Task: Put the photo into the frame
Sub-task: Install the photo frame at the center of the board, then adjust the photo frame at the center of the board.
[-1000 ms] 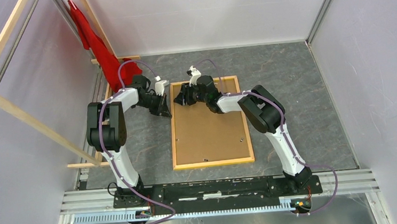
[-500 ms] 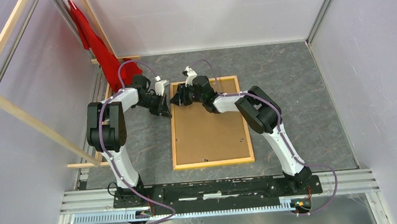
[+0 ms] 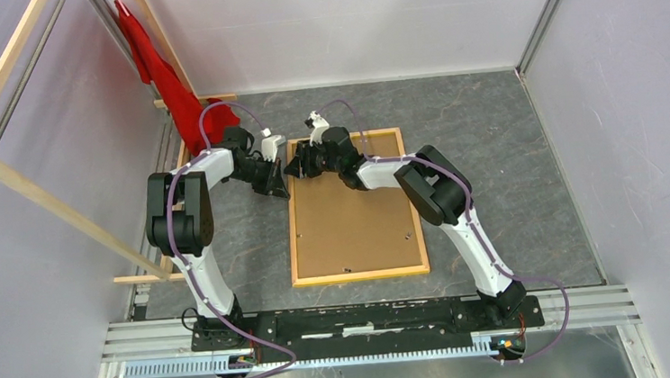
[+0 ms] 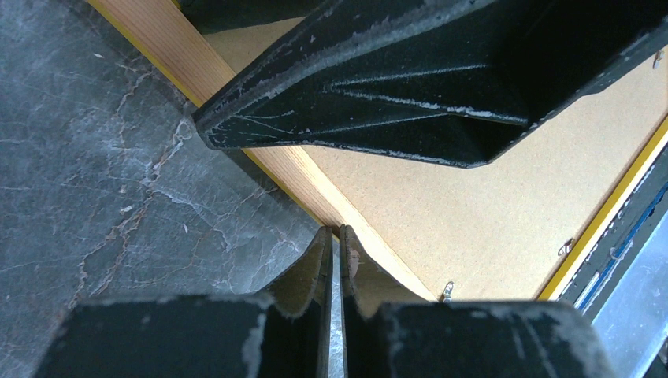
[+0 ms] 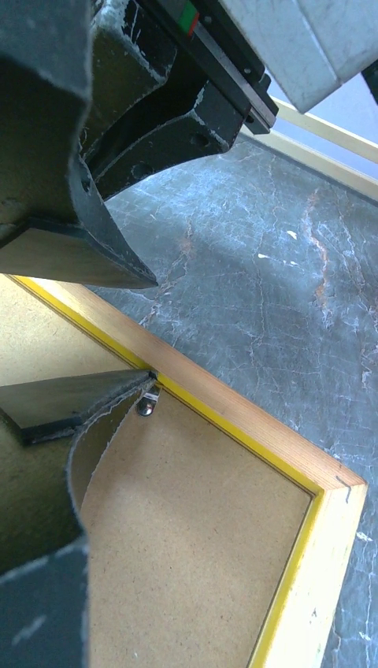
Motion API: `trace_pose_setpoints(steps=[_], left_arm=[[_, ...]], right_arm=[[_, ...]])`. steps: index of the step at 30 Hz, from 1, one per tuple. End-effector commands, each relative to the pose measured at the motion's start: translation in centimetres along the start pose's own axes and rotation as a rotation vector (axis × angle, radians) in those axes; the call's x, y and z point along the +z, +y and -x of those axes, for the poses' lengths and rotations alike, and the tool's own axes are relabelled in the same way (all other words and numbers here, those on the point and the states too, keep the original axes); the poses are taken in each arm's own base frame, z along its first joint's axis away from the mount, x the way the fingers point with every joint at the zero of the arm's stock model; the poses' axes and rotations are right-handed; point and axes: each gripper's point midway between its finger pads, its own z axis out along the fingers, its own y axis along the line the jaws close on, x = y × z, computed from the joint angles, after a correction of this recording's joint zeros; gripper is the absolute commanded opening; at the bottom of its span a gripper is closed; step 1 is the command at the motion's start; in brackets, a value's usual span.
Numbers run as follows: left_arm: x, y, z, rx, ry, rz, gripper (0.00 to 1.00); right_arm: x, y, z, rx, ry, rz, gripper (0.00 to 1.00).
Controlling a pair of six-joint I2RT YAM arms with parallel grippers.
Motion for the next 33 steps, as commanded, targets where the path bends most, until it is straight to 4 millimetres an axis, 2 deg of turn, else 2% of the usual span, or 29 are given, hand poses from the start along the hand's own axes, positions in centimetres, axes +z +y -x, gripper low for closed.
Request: trace_pose_setpoints(steps=[1,6,9,12,14,17,21,24,26,28,33], left_arm=[[0.5,-0.4,-0.2,0.011,-0.001,-0.024,0.11],[-0.4,-0.4,0.0,0.022,0.003,-0.018,0.12],[-1.6,-0.3,0.0,0.052,0.006,0.0,0.14],[-2.7,-0.3,-0.5,0.099,0.02,0.036,0.16],[-3.0,-0.4,-1.4,0.128,0.034,0.057,0.18],[-3.4,-0.4,-2.8,0.162,0.066,0.096,0.2],[-3.1,-1.2,-5.4,0.218,0.122,0.115,0.24],[-2.5,-1.8,-7.3,0.26,0.166,0.133,0.25],[-2.2,-2.4,-8.2,0.287,0.183,0.14,0.25],[-1.9,-3.0,-9.2,0.302,0.204,0.135,0.25],[-1.0,-4.7,-10.3,0.343,0.226,0.118,0.26]], right_arm=[[0.2,-0.3,0.5,0.001,-0.007,-0.001,0.49],[-2.0,2.9,3.1,-0.007,-0.057,0.075,0.53],[-5.3,4.4,5.9,-0.006,-0.119,0.097,0.61],[-9.9,3.5,8.3,0.009,-0.195,0.046,0.73],[-12.9,1.9,9.1,0.01,-0.227,-0.023,0.76],[-17.8,-2.7,9.2,0.021,-0.25,-0.211,0.81],[-24.4,-10.0,8.0,0.096,-0.268,-0.494,0.84],[-28.3,-13.9,6.7,0.164,-0.284,-0.627,0.84],[-29.3,-15.3,5.7,0.189,-0.272,-0.665,0.84],[-28.9,-16.2,5.1,0.2,-0.242,-0.669,0.84],[-24.9,-16.9,3.5,0.269,-0.136,-0.571,0.84]])
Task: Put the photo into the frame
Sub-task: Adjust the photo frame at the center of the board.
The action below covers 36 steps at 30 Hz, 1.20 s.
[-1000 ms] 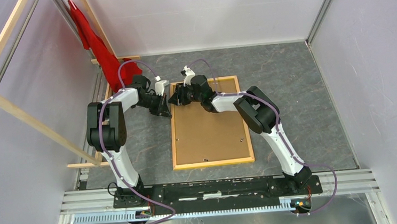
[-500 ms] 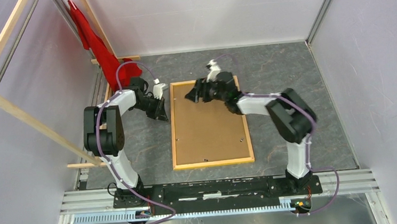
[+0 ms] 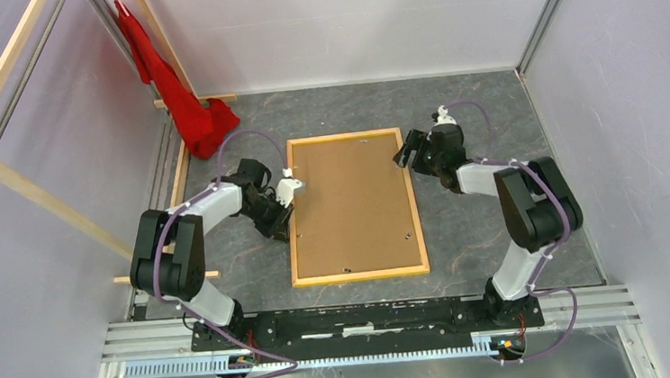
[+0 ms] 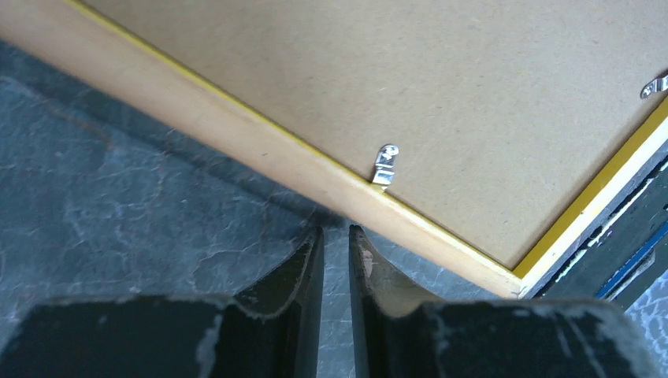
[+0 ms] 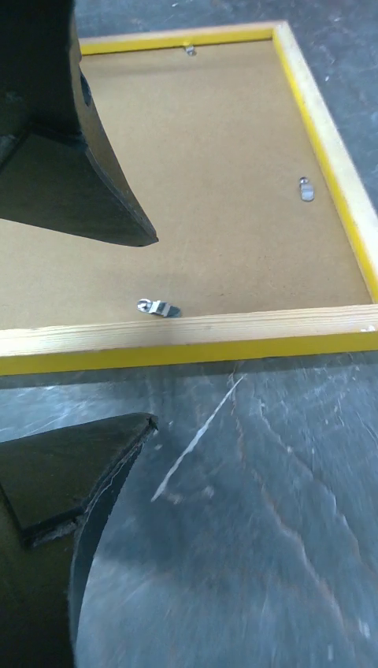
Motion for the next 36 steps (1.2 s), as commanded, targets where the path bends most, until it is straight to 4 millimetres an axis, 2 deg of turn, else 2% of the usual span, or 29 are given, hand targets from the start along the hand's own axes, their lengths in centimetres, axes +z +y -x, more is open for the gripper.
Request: trace_pose_setpoints(steps=[1,4,6,8,10,12,14,15,17,19,20,21,24,25,26,28,30,32,34,35,36], left_arm=[[0.5,-0.6,0.1,0.109,0.004,0.031,0.26],[1.2,-1.6,0.7,0.135,0.005,0.026,0.25],[2.1,-2.5,1.3,0.151,0.017,0.005,0.25],[3.2,-3.9,2.0,0.18,0.035,-0.021,0.25],[4.4,-5.5,2.8,0.22,0.057,-0.046,0.25],[5.4,-7.3,3.9,0.266,0.072,-0.075,0.26],[6.1,-9.1,4.2,0.305,0.095,-0.109,0.3],[6.2,-9.8,4.5,0.323,0.105,-0.129,0.33],[6.0,-10.7,4.0,0.342,0.143,-0.166,0.44],[5.2,-10.9,3.6,0.371,0.168,-0.175,0.53],[4.7,-10.8,3.4,0.391,0.175,-0.171,0.56],[4.1,-10.9,3.2,0.414,0.181,-0.169,0.6],[1.7,-11.3,3.2,0.47,0.171,-0.184,0.69],[0.9,-11.4,3.6,0.483,0.158,-0.188,0.75],[0.0,-11.6,3.9,0.496,0.146,-0.193,0.77],[-1.9,-11.4,4.8,0.531,0.124,-0.187,0.78],[-3.8,-9.8,6.6,0.544,0.076,-0.134,0.78],[-5.5,-7.2,8.7,0.502,0.01,-0.074,0.78],[-7.0,-3.5,10.5,0.431,-0.035,0.008,0.76],[-7.5,-0.5,11.3,0.36,-0.054,0.077,0.73],[-8.1,1.6,12.4,0.314,-0.077,0.145,0.7]], right_arm=[[2.9,2.9,-0.4,0.02,0.064,0.111,0.84],[5.0,5.9,-1.1,0.007,0.111,0.181,0.84],[6.5,8.6,-1.6,-0.013,0.14,0.235,0.84],[7.8,12.2,-2.3,-0.032,0.174,0.312,0.84],[9.5,16.6,-3.0,-0.069,0.214,0.41,0.84],[10.4,21.0,-4.7,-0.114,0.29,0.518,0.87],[11.4,23.0,-5.5,-0.157,0.34,0.541,0.9],[11.6,23.1,-5.3,-0.171,0.34,0.533,0.92],[11.2,22.3,-3.5,-0.166,0.286,0.506,0.93],[10.5,20.3,-1.2,-0.129,0.229,0.47,0.98],[9.9,19.6,1.0,-0.11,0.183,0.459,0.98],[9.3,18.6,2.3,-0.098,0.155,0.44,0.98],[6.6,16.2,7.7,-0.107,0.035,0.374,0.98],[5.8,15.5,8.8,-0.108,0.01,0.359,0.98],[4.6,15.0,10.0,-0.119,-0.015,0.341,0.98],[2.6,13.5,11.2,-0.144,-0.042,0.285,0.98],[0.5,11.2,10.6,-0.158,-0.044,0.198,0.98],[-2.0,9.3,9.6,-0.156,-0.055,0.146,0.98],[-3.9,6.9,7.3,-0.135,-0.049,0.095,0.98],[-5.0,5.4,5.9,-0.115,-0.049,0.07,0.98],[-6.2,4.5,5.3,-0.099,-0.059,0.06,0.98]])
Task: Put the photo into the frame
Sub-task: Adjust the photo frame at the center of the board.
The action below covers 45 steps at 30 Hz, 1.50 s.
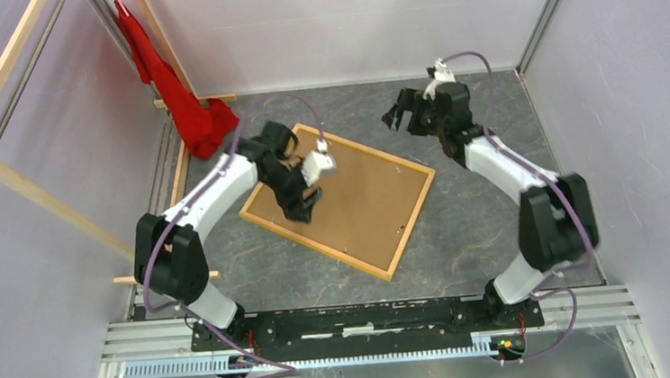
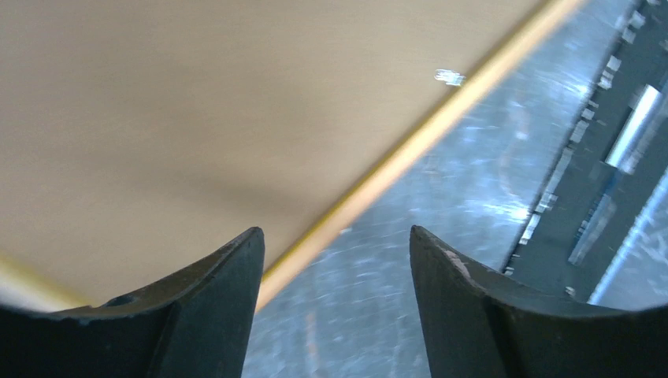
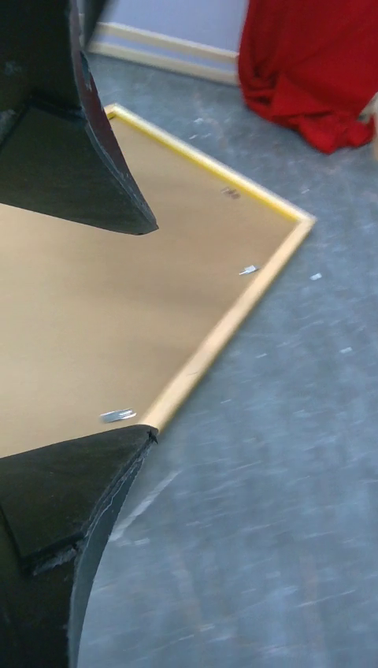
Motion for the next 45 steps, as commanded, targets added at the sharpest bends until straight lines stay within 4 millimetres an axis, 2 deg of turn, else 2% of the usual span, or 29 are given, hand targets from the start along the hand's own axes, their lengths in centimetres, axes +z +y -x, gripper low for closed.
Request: trace_pose_setpoints(steps=[1,3,6,9,13,17,21,25,34,40,42,45], left_arm=[[-3.9,10.3,-0.6,-0.144,-0.04,0.264,0.66],[-5.1,15.3,-2.3,-0.285,-0.065,0.376,0.56],[-6.6,20.3,-4.9,-0.43,-0.091,0.512,0.4],[-6.4,22.0,-7.0,-0.469,-0.07,0.581,0.34],[-5.2,23.1,-9.4,-0.471,-0.025,0.667,0.3],[-3.1,22.7,-10.9,-0.483,0.009,0.634,0.3],[-0.9,21.1,-12.2,-0.474,0.043,0.563,0.31],[0.8,18.1,-12.1,-0.445,0.039,0.456,0.31],[4.4,8.0,-10.6,-0.31,0.096,0.178,0.34],[5.5,1.7,-9.2,-0.225,0.088,0.0,0.36],[5.2,0.4,-8.7,-0.212,0.072,-0.047,0.36],[4.4,-0.3,-8.3,-0.198,0.065,-0.076,0.38]], right_arm=[[-5.0,-4.4,-6.3,0.03,0.047,-0.134,0.98],[-7.0,-5.4,-8.4,0.053,0.054,-0.145,0.98],[-9.3,-6.5,-11.8,0.067,0.097,-0.148,0.98],[-10.8,-7.2,-14.6,0.101,0.134,-0.133,0.98],[-11.7,-7.4,-17.5,0.159,0.159,-0.092,0.98],[-11.6,-7.3,-18.7,0.201,0.173,-0.061,0.98],[-10.9,-7.2,-18.4,0.213,0.174,-0.049,0.98],[-9.7,-7.5,-17.2,0.221,0.175,-0.051,0.98],[-6.2,-9.2,-12.9,0.198,0.161,-0.108,0.98],[-6.1,-10.7,-11.5,0.208,0.135,-0.153,0.98],[-6.2,-11.0,-11.4,0.208,0.128,-0.168,0.98],[-6.3,-11.5,-11.0,0.205,0.121,-0.196,0.98]])
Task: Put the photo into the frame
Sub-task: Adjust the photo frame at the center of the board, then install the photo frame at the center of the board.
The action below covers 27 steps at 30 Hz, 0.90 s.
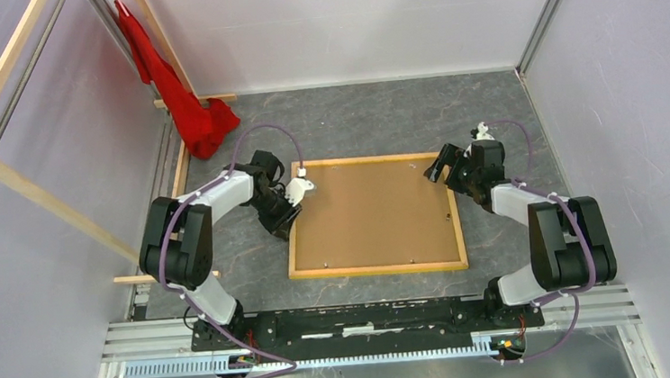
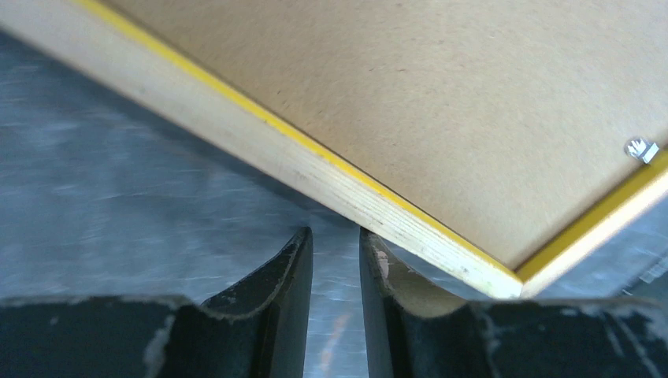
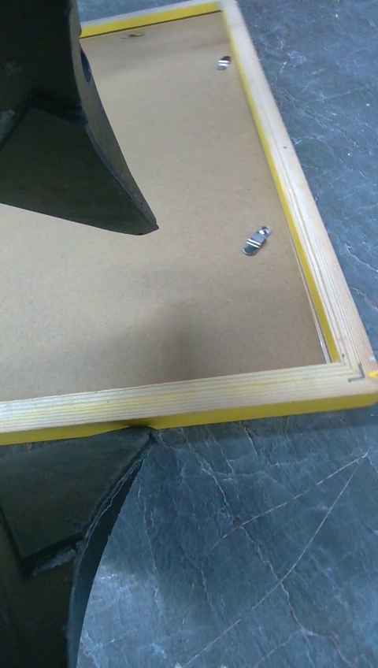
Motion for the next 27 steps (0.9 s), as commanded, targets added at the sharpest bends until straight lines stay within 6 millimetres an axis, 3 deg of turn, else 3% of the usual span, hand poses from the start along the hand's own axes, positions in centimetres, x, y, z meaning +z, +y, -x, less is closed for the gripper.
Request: trace_pose_setpoints(steps=[1,6,8,11,14,18,27], left_arm=[[-1.4,-3.4,1.5,0.064,-0.088,-0.152,0.38],[-4.1,-0.6,3.1,-0.006,-0.194,-0.123,0.4],[-4.8,0.8,3.8,-0.063,-0.247,-0.122,0.41],[-4.4,1.5,4.7,-0.147,-0.284,-0.156,0.47],[-3.2,1.8,5.3,-0.189,-0.306,-0.186,0.49],[-1.8,2.8,5.3,-0.224,-0.286,-0.193,0.45],[-0.6,3.4,5.0,-0.248,-0.264,-0.199,0.27]], right_arm=[[-0.5,2.4,1.8,-0.01,-0.022,0.059,0.98],[-2.0,2.6,5.4,-0.026,-0.141,0.006,0.98],[-2.8,3.7,6.4,-0.013,-0.189,0.044,0.97],[-3.6,6.6,6.6,-0.003,-0.224,0.153,0.95],[-3.8,10.6,5.2,-0.039,-0.204,0.288,0.92],[-3.2,15.4,1.3,-0.099,-0.115,0.441,0.84],[-0.8,22.7,-5.5,-0.184,0.034,0.602,0.76]])
